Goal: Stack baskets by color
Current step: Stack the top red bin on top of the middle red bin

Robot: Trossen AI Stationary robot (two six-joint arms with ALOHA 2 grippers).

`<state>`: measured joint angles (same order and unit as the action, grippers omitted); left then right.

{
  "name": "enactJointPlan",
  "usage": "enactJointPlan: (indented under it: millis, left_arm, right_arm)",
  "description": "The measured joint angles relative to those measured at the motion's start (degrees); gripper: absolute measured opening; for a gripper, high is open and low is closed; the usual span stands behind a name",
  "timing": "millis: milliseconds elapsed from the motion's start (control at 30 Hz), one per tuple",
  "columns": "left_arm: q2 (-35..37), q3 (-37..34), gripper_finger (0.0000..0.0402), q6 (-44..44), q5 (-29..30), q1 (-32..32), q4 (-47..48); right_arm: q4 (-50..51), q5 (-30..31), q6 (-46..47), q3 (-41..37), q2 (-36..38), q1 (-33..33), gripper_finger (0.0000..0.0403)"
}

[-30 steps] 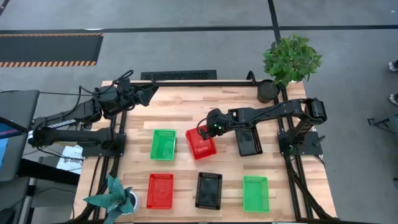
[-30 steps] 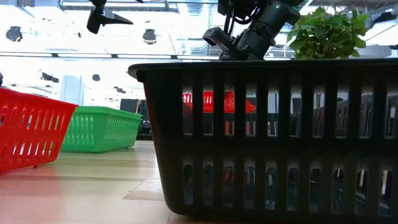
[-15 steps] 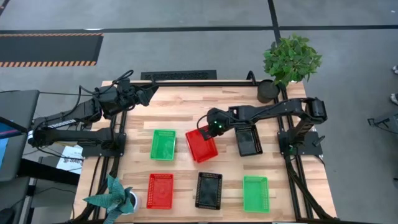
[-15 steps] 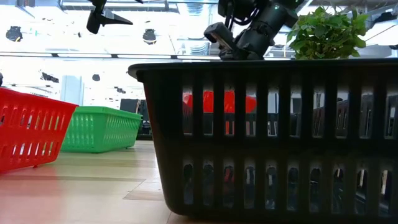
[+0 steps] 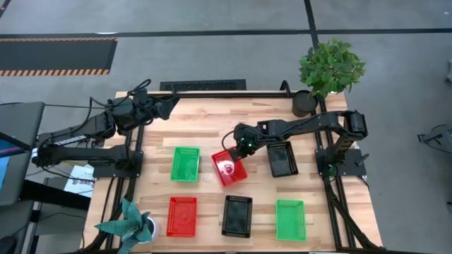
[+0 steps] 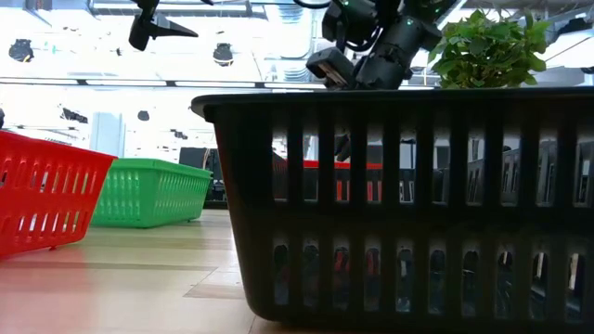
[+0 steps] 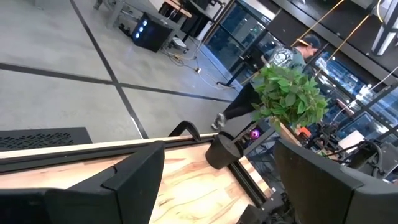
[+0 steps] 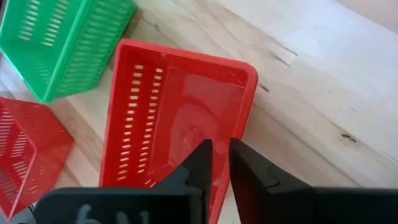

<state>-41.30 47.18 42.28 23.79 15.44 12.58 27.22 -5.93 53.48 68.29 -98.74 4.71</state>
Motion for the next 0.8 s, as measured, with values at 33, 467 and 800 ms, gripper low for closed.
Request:
enactJointPlan:
  millis: [33,467,800]
  left_arm:
    - [0.0,0.0,0.029,0.0,0.0,0.0,0.0]
    - [0.0,0.0,0.029,0.2,0.2,0.0,1.2]
    - [0.0,0.0,0.029,0.9,0.2,0.0,2.2]
  right_arm:
    - [0.1,0.0,0.0,0.0,0.0,0.0,0.0076]
    - [0.4,1.3,-1.6,0.0,0.0,2.5,0.0077]
    - [-2.6,7.1,-10.7,3.8,3.7,2.5,0.0077]
